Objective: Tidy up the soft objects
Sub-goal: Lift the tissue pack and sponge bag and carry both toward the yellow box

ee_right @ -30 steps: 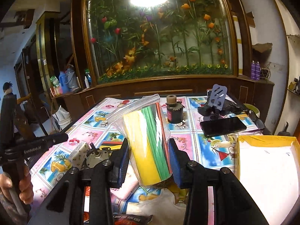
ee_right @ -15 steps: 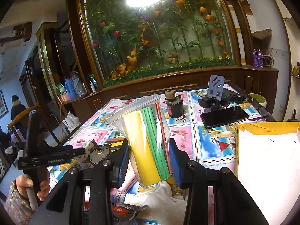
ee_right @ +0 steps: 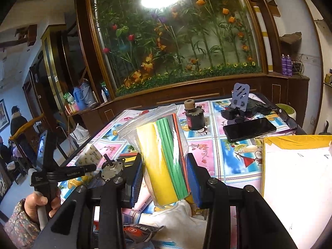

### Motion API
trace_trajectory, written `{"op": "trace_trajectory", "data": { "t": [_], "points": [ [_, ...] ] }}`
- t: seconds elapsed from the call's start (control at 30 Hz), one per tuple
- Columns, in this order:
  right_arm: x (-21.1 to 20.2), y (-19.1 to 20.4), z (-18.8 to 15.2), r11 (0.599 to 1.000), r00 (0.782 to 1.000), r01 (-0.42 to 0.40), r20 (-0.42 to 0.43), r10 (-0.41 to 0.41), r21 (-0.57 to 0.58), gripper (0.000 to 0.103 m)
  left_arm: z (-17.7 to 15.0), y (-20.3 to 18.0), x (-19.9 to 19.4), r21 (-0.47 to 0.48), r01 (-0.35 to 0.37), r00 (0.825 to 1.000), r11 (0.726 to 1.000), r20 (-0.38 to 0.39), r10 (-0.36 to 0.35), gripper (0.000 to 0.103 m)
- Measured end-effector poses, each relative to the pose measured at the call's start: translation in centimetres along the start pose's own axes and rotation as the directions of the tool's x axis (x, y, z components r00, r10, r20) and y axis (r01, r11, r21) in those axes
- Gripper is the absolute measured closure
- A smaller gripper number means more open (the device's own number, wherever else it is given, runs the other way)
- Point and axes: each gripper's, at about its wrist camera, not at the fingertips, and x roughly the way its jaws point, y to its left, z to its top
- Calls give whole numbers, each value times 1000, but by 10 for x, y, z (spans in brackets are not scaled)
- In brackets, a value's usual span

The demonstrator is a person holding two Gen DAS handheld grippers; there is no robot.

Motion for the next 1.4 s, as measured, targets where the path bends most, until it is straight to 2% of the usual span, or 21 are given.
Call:
{"op": "trace_trajectory", "data": {
  "t": [0.27,0.5,0.67,0.9,1.07,1.17,1.23,1.4],
  "points": [
    [2,-3,2,1000,1000,24,6,-24,-3,60,5,-17,-38,45,52,987,998,153,-58,81],
    [-8,-13,9,999,999,31,41,-32,25,60,0,-36,-59,60,116,971,992,203,-125,81],
    [-20,-35,18,996,995,54,81,-60,77,60,-5,-61,-71,78,184,957,980,215,-197,81],
    [-40,-76,30,978,981,127,123,-148,168,60,-11,-122,-79,142,301,929,943,179,-324,81],
    [-59,-114,37,947,962,211,123,-246,243,61,-12,-174,-83,178,401,896,899,127,-425,81],
    [-66,-143,37,918,951,259,85,-296,300,61,-16,-212,-77,189,462,875,866,58,-480,81],
    [-70,-166,36,895,947,282,51,-318,344,61,-19,-237,-69,178,511,855,841,-2,-519,81],
    [-76,-205,31,848,934,327,-8,-356,418,61,-28,-302,-39,158,574,819,804,-142,-557,81]
  ]
}}
